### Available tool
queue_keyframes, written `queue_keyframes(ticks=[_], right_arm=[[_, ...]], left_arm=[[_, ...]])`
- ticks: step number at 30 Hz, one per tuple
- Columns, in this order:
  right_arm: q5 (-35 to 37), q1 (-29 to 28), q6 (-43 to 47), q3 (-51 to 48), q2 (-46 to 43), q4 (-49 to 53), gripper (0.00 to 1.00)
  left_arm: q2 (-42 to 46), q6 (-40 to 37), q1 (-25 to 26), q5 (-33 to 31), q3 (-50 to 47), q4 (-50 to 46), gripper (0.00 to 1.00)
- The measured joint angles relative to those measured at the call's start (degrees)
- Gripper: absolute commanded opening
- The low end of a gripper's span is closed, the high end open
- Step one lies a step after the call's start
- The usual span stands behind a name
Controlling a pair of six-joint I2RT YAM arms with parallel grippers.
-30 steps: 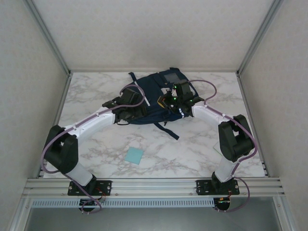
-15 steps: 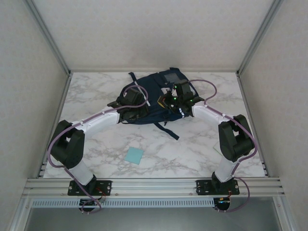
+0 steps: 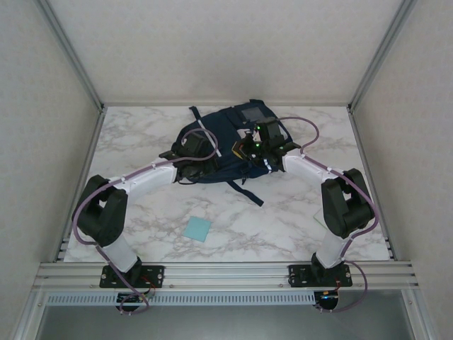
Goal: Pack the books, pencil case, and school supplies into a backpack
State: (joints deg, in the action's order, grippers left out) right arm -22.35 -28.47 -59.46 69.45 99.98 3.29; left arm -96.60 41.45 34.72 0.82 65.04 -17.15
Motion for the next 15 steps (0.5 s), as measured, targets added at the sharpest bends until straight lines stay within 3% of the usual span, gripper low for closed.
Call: queue_keyframes(ticks=[9, 15], right_arm=[[0.09, 0.0, 0.33, -0.02, 0.0, 0.5, 0.0], [0.2, 0.13, 0.35, 0.0, 0.0, 0.59, 0.0]], left_arm=[[-2.84, 0.37, -0.07, 0.7, -0.33, 2.89, 0.21], [-3.43, -1.29, -0.07, 1.11, -0.33, 4.11, 0.06]])
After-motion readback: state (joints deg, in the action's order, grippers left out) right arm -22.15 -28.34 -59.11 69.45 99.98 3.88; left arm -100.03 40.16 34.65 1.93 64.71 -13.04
